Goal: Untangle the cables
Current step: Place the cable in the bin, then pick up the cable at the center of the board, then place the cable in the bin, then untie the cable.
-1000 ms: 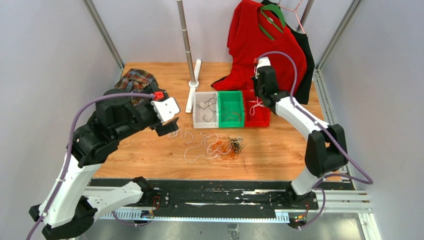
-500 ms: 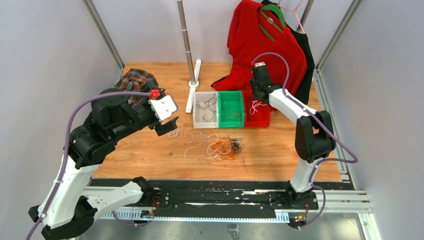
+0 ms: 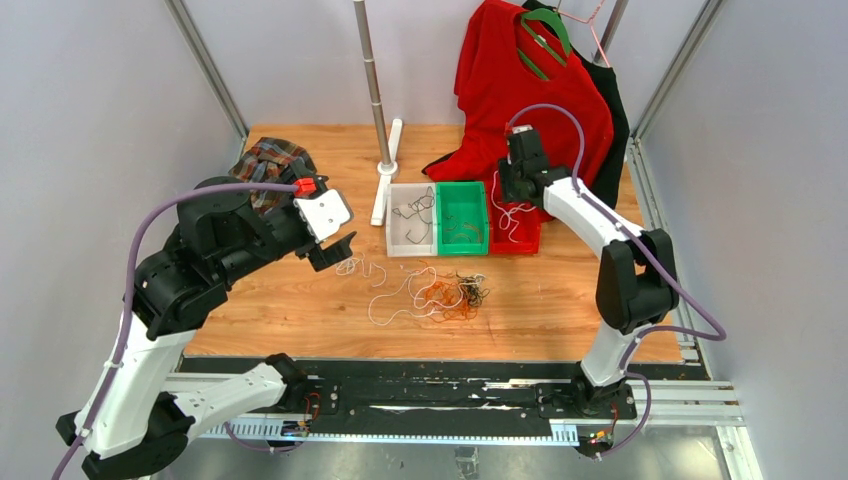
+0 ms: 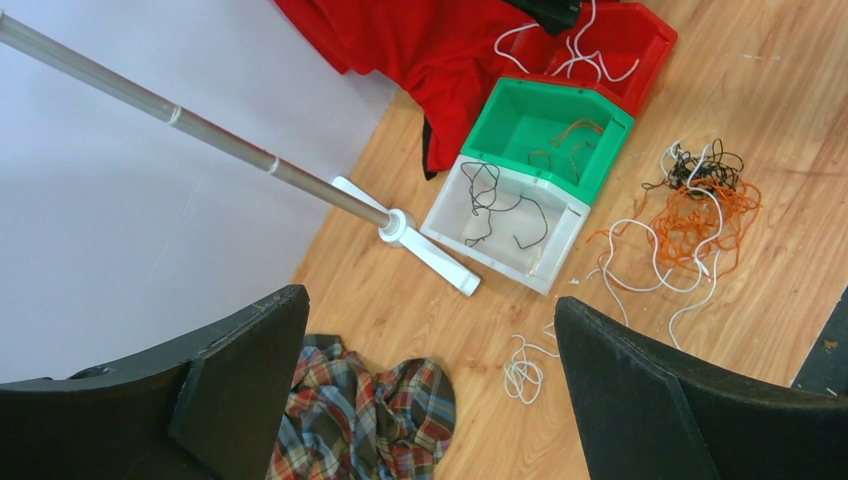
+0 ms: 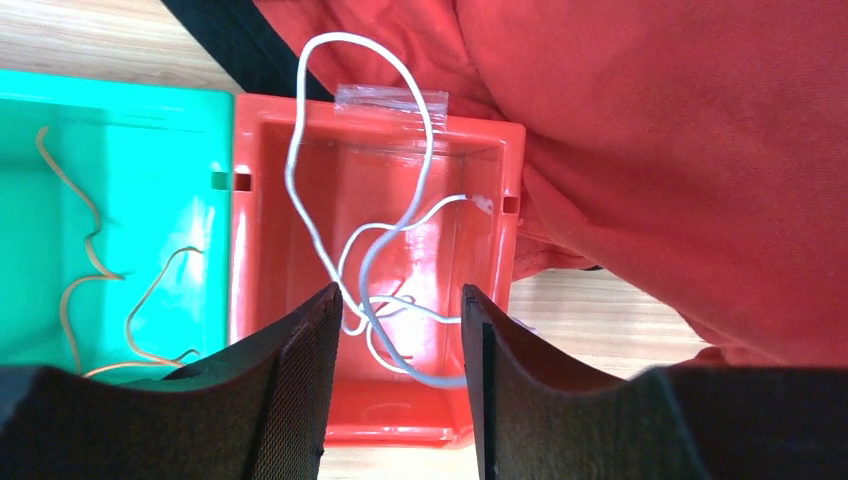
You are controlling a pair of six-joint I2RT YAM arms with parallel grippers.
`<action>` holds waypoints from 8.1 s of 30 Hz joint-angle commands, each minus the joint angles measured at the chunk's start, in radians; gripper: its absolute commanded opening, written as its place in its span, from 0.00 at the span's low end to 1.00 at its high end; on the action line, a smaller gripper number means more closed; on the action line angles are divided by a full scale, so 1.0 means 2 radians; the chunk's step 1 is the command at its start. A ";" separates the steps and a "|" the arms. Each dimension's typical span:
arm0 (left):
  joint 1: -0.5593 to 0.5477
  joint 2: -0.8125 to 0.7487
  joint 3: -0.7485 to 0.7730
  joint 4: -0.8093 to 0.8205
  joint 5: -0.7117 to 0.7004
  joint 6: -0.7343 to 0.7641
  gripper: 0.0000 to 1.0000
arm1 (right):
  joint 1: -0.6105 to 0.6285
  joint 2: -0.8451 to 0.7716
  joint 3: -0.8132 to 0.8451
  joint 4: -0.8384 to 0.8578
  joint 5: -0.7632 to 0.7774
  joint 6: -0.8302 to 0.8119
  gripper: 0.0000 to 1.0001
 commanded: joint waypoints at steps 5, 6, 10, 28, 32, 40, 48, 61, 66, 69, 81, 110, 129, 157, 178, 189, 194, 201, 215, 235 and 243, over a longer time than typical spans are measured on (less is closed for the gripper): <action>-0.002 0.002 0.012 0.008 -0.008 -0.012 0.98 | -0.003 -0.021 0.007 -0.010 -0.048 0.024 0.46; -0.002 0.002 0.012 0.007 -0.008 -0.012 0.98 | -0.003 -0.019 0.008 -0.010 -0.051 0.028 0.46; -0.002 0.002 0.014 0.006 -0.009 -0.010 0.98 | -0.003 -0.009 0.017 -0.010 -0.054 0.033 0.37; -0.002 -0.002 0.008 0.004 -0.011 0.008 0.98 | 0.002 0.038 -0.026 0.001 -0.014 0.067 0.07; -0.002 -0.001 0.008 0.004 -0.012 0.011 0.98 | 0.008 0.047 -0.043 0.010 -0.010 0.070 0.03; -0.002 0.005 0.012 0.004 -0.006 0.010 0.98 | 0.010 0.016 -0.020 -0.001 -0.010 0.054 0.04; -0.002 0.008 0.013 0.006 -0.014 0.006 0.98 | 0.009 -0.034 0.022 -0.010 -0.010 0.042 0.28; 0.125 0.047 -0.048 0.003 0.064 -0.003 0.98 | -0.003 -0.065 -0.064 0.025 0.049 0.074 0.24; 0.175 0.064 -0.081 0.012 0.097 0.007 0.98 | -0.003 -0.050 -0.087 0.026 0.038 0.101 0.12; 0.198 0.088 -0.096 0.020 0.102 0.012 0.98 | -0.002 -0.031 -0.095 0.026 0.026 0.121 0.06; 0.265 0.184 -0.186 0.095 0.115 0.035 0.98 | 0.016 -0.013 -0.074 0.043 0.015 0.106 0.02; 0.274 0.349 -0.287 0.194 0.127 0.047 0.34 | 0.169 -0.260 -0.277 0.197 0.045 0.143 0.27; 0.271 0.161 -0.151 -0.046 0.274 0.072 0.01 | 0.246 -0.283 -0.268 0.305 -0.100 0.096 0.41; 0.176 0.047 -0.012 -0.120 0.357 -0.061 0.01 | 0.374 -0.215 -0.239 0.429 -0.139 0.123 0.01; 0.176 0.047 -0.038 -0.128 0.290 -0.036 0.98 | 0.179 -0.355 -0.186 0.204 -0.006 0.013 0.01; 0.176 0.042 -0.049 -0.128 0.261 -0.027 0.98 | 0.088 -0.251 -0.154 0.186 0.135 -0.051 0.01; 0.176 0.035 -0.062 -0.128 0.252 -0.023 0.98 | 0.061 -0.193 -0.159 0.191 0.135 -0.034 0.01; 0.176 0.031 -0.065 -0.128 0.229 -0.021 0.98 | 0.031 -0.118 -0.137 0.177 0.093 -0.016 0.13; 0.176 0.077 -0.148 -0.124 0.238 0.042 0.98 | 0.050 -0.178 -0.154 0.162 0.014 0.030 0.38; 0.109 0.274 -0.327 0.080 0.172 0.010 0.82 | 0.222 -0.283 -0.330 0.236 0.087 0.111 0.36; 0.090 0.297 -0.337 0.118 0.164 0.001 0.64 | 0.224 -0.296 -0.334 0.231 0.094 0.113 0.33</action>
